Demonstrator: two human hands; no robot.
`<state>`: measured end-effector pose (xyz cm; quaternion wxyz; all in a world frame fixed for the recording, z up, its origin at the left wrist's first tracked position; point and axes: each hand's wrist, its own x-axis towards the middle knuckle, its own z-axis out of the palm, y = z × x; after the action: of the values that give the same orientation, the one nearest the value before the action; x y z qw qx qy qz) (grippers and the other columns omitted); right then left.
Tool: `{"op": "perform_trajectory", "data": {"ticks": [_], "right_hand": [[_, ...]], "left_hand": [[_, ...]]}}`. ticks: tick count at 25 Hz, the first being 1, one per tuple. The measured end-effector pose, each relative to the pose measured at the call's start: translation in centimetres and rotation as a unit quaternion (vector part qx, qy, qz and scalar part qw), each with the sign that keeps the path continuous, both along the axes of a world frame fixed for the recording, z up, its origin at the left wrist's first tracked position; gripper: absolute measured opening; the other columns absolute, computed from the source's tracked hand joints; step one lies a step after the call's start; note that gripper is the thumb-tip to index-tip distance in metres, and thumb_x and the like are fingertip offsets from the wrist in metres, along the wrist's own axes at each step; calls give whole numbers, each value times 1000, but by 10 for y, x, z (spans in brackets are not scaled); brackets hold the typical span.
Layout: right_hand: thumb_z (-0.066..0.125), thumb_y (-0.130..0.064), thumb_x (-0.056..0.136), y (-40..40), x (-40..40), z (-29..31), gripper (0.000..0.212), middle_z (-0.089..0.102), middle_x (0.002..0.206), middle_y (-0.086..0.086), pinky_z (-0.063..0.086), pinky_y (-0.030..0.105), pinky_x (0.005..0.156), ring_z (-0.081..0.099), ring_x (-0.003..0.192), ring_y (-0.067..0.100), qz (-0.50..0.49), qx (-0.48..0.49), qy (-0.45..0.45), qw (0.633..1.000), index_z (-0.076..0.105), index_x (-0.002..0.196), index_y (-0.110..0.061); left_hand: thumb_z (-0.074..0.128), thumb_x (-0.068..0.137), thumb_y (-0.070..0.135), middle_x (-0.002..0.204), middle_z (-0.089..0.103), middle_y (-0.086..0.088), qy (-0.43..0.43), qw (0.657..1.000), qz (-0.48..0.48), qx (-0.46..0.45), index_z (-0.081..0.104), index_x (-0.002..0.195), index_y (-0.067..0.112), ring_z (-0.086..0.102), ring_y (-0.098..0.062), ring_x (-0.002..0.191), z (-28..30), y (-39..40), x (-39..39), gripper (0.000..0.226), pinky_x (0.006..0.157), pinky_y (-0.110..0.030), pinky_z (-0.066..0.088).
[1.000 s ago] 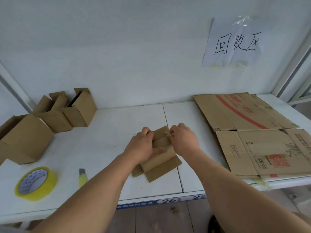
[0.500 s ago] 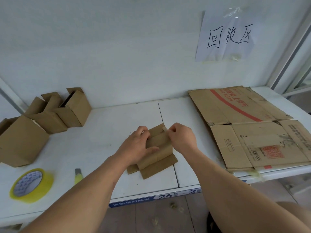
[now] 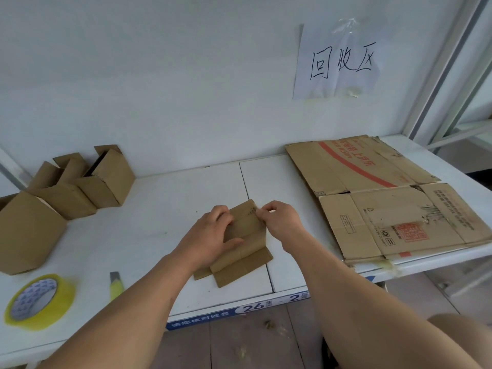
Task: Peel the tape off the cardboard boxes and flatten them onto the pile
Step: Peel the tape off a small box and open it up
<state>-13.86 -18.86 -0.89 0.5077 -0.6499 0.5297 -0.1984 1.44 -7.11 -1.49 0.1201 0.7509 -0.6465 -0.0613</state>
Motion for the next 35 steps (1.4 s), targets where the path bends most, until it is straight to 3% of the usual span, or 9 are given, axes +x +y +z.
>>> {"op": "perform_trajectory", "data": {"ticks": [5,8,13,17,20,26,28,32,35], "right_hand": [[63,-26,93,7,-7,-16,14,65,76,3,55,36,76,55,69,18,-180,147,-192,954,66,87,-13],[62,-28,93,16,-12,-24,11,67,81,1,56,41,80,61,75,19,-185,66,-170,966,66,86,-21],[58,-25,97,22,-47,-17,13,67,80,0,53,33,72,61,73,15,-224,-31,-194,954,64,84,-23],[56,-37,97,25,-97,-34,11,63,90,-10,49,30,68,58,81,12,-114,-179,44,976,56,104,-28],[56,-34,97,29,-135,-65,13,59,96,-6,43,32,75,50,92,17,-11,-309,202,929,59,104,-23],[54,-40,96,36,-163,-95,28,63,100,-5,43,35,87,52,96,20,115,-366,240,892,74,95,-20],[39,-47,100,43,-158,-91,37,65,103,-9,37,34,93,53,102,19,106,-385,286,871,70,103,-26],[28,-35,102,50,-149,-68,30,69,100,-2,36,35,91,59,93,21,102,-393,323,855,47,122,-21],[27,-37,103,52,-139,-59,38,57,126,-2,41,35,89,61,101,20,77,-389,341,852,47,129,-19]], "left_hand": [[54,89,59,135,34,11,20,1000,20,8,49,126,22,46,-11,109,3,-1,-8,52,90,-24,41],[48,91,63,137,32,10,18,999,33,8,42,138,33,47,-14,114,3,-6,-22,56,92,-26,43],[41,93,63,141,30,7,2,998,65,22,39,144,41,42,-18,120,2,-10,-32,55,100,-32,42],[40,88,71,135,32,7,2,994,102,39,41,143,40,43,-18,116,6,-21,-54,63,90,-34,48],[41,84,75,133,34,5,1,990,133,43,44,142,38,44,-19,116,7,-29,-75,69,82,-36,51],[33,87,75,132,35,2,-9,988,153,36,45,142,34,48,-21,116,7,-29,-93,69,84,-38,51],[25,94,68,131,34,0,1,988,150,38,44,143,33,52,-22,112,9,-28,-95,63,83,-36,50],[22,102,51,129,32,1,41,986,153,44,45,143,33,55,-20,98,11,-26,-96,50,87,-35,47],[24,103,48,132,34,0,48,988,144,41,47,141,32,54,-20,106,12,-25,-90,47,89,-33,45]]}}
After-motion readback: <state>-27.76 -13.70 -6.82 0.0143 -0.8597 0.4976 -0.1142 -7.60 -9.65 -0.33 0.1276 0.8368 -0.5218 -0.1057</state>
